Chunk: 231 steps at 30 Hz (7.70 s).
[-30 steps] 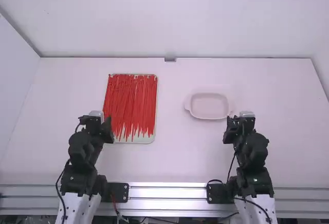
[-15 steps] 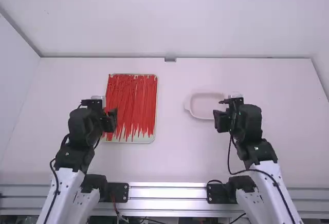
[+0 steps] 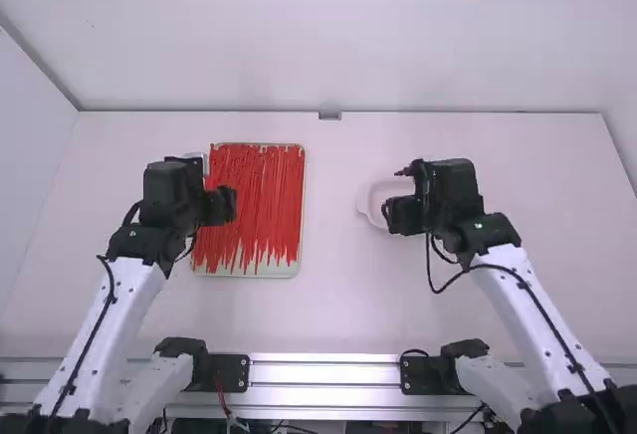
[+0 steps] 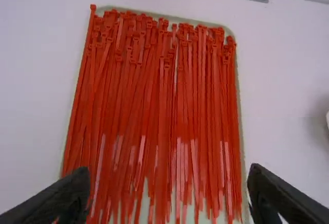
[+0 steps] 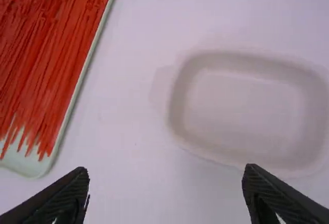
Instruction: Fasten the cable tie
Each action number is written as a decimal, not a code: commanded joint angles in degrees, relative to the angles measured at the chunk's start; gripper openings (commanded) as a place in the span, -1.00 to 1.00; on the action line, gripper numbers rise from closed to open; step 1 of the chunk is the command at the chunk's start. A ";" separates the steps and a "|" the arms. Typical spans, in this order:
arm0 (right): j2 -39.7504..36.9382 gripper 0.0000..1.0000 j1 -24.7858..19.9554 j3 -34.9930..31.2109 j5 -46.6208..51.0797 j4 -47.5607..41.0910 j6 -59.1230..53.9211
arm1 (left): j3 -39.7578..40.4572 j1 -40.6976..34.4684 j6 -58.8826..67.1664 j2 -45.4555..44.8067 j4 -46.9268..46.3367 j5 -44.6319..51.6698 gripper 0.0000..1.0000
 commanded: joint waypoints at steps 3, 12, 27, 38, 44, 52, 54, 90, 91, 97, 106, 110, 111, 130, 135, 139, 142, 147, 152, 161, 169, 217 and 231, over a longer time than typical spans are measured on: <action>3.84 0.74 0.50 6.23 -1.26 -3.81 0.46 | 8.64 -0.59 -1.06 7.12 -4.03 -4.00 0.73; 10.00 0.93 1.53 12.55 -2.48 -9.01 0.85 | 30.59 -0.83 1.16 31.25 -16.84 -6.74 0.92; 12.50 0.99 0.85 14.64 -2.64 -11.89 0.98 | 45.46 -0.90 0.87 53.53 -17.27 -9.62 0.97; 12.50 0.99 0.92 14.64 -2.62 -11.87 1.01 | 45.35 -0.87 0.87 60.59 -9.25 -9.86 0.89; 12.50 0.99 0.09 14.62 -2.64 -11.91 1.07 | 45.31 -0.83 0.42 64.15 -5.62 -12.28 0.79; 12.50 1.00 -0.22 14.62 -2.62 -11.89 1.01 | 45.31 -0.81 0.48 67.80 -1.49 -12.83 0.36; 12.50 1.00 -0.22 14.62 -2.64 -11.91 1.07 | 45.31 -0.83 0.42 68.04 -0.55 -12.81 0.22; 12.50 1.00 -0.22 14.62 -2.60 -11.67 1.66 | 40.57 1.38 0.28 69.05 6.32 -14.10 -0.42; 12.50 1.00 -0.20 14.62 -2.60 -11.69 1.66 | 40.46 1.38 0.26 69.05 6.27 -14.10 -0.44; 12.50 1.00 -0.22 14.62 -2.62 -11.69 1.66 | 40.41 1.38 0.28 69.05 6.36 -14.10 -0.52; 12.50 0.99 -0.22 14.62 -2.62 -11.76 1.68 | 40.41 1.38 0.26 69.05 6.19 -14.08 -0.68; 12.50 0.99 -0.22 14.62 -2.62 -11.78 1.68 | 40.41 1.38 0.26 69.05 6.19 -14.08 -0.78; 12.50 0.99 -0.20 14.62 -2.62 -11.78 1.66 | 40.41 1.36 0.26 69.05 6.12 -14.05 -0.81; 12.50 1.00 -0.20 14.62 -2.62 -11.89 1.64 | 44.35 1.38 -2.75 63.10 3.48 -13.18 -0.96; 12.50 1.00 -0.20 14.62 -2.62 -11.89 1.64 | 45.00 1.38 -2.19 57.07 4.11 -14.32 -0.96; 12.50 0.99 -0.22 14.62 -2.62 -11.87 1.64 | 44.98 1.38 -0.59 51.80 5.66 -15.61 -0.96; 12.50 1.00 -0.22 14.62 -2.62 -11.89 1.66 | 44.98 1.38 -0.79 47.65 5.84 -15.61 -0.96; 12.50 1.00 -0.22 14.62 -2.62 -11.89 1.64 | 44.94 1.38 -0.83 42.27 4.92 -15.72 -0.96; 12.50 0.99 -0.20 14.62 -2.67 -11.85 1.68 | 43.32 0.83 -3.58 36.89 1.38 -15.63 -0.96; 12.48 1.00 1.62 14.64 -4.28 -10.99 2.51 | 28.09 -3.82 -6.03 21.75 3.50 -15.61 -0.96; 12.37 1.00 6.51 14.64 -13.18 -5.75 2.49 | 12.02 -8.26 -12.81 2.95 6.38 -10.23 -0.96; 12.39 -0.75 17.68 14.64 -23.65 13.88 2.56 | 0.35 -16.63 -32.39 1.84 36.70 17.88 -0.96; 12.17 -1.00 14.14 14.64 -25.22 16.44 -0.31 | 2.58 -14.84 -22.99 0.74 34.07 17.84 0.02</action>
